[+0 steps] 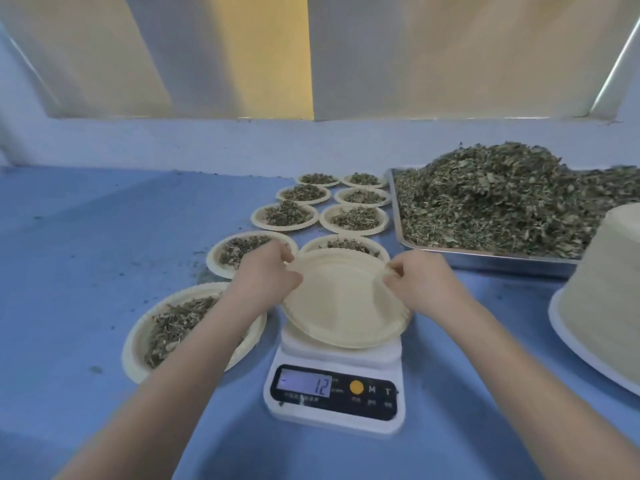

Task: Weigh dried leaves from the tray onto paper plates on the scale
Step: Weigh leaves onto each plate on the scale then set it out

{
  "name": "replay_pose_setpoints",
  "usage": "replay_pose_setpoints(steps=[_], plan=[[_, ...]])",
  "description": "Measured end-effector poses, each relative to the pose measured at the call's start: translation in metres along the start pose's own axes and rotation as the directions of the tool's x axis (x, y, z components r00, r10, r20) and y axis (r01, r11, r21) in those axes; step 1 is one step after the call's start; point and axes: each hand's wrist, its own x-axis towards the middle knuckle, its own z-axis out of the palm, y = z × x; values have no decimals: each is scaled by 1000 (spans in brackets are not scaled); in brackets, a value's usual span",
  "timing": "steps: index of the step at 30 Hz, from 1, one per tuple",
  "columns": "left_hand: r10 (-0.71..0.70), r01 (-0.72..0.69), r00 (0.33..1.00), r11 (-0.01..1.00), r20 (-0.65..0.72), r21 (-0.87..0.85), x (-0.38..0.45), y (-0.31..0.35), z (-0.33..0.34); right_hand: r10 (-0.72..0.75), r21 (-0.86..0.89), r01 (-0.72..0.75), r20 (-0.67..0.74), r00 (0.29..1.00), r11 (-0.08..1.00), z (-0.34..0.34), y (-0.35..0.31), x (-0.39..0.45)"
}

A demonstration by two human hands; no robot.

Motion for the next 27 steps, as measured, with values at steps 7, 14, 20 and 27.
replay_pose_setpoints(steps=[7, 14, 20, 27], plan=[[84, -67, 988, 990, -132, 127, -6, -11, 12, 34, 403, -24, -18, 999, 915, 13, 10, 1], [126, -191, 874, 977, -470, -93, -24, -10, 20, 34, 666, -16, -14, 999, 746, 23, 14, -14], [46, -233, 766, 949, -641, -211, -35, -5, 25, 71, 719, 1, -69, 995, 695, 24, 18, -16], [60, -279, 761, 929, -646, -243, -36, -11, 21, 78, 712, 7, -87, 993, 702, 27, 20, -13]])
